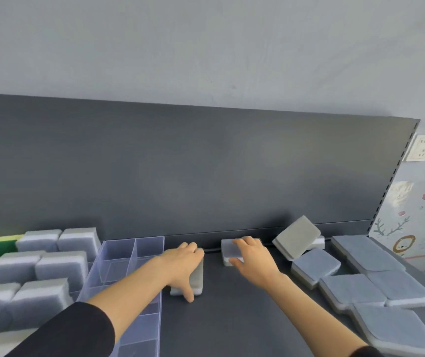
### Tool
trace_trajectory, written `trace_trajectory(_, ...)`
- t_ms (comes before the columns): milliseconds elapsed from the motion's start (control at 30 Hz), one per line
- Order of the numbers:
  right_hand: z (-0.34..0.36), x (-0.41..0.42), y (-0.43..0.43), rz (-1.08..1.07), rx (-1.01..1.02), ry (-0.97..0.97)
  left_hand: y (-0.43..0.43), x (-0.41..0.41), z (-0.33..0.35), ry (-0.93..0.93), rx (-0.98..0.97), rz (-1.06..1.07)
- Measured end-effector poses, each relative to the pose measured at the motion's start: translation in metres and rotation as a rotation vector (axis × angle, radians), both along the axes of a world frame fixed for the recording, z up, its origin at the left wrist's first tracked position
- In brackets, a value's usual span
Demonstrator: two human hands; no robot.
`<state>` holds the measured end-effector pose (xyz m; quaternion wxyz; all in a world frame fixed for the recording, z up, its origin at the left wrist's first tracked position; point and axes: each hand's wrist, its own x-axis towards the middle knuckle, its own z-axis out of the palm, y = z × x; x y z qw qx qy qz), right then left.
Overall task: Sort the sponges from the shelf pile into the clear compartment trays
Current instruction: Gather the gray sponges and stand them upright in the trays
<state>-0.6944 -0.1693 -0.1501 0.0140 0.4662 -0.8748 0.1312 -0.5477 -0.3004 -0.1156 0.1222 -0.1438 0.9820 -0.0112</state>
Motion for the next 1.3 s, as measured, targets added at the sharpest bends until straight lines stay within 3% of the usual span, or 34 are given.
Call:
trace_trajectory(233,-0.016,-0.003,0.009,0.079,0.066,0.044,-0.005,-0.002,0.004,0.014,0.066,0.050)
trace_trajectory(467,-0.008,0.000,0.031,0.147,-0.165,-0.184,-0.002,0.003,0.015,0.146,0.217,0.166)
trace_trajectory(533,-0.004,0.000,0.037,0.079,-0.196,-0.250,0.000,0.004,0.016,0.188,0.251,0.186)
trace_trajectory(667,0.003,-0.007,0.043,-0.152,0.003,-0.426,0.004,0.009,0.018,0.241,0.297,0.212)
trace_trajectory(800,0.007,-0.009,0.052,-0.144,0.079,-0.555,0.007,0.014,0.019,0.304,0.319,0.201)
trace_trajectory(1067,0.024,-0.001,0.065,0.029,-0.287,-0.832,0.016,0.031,0.039,0.460,0.390,0.226)
trace_trajectory(1300,0.054,0.016,0.051,0.194,-0.545,-0.761,0.012,0.054,0.072,0.646,0.381,0.268)
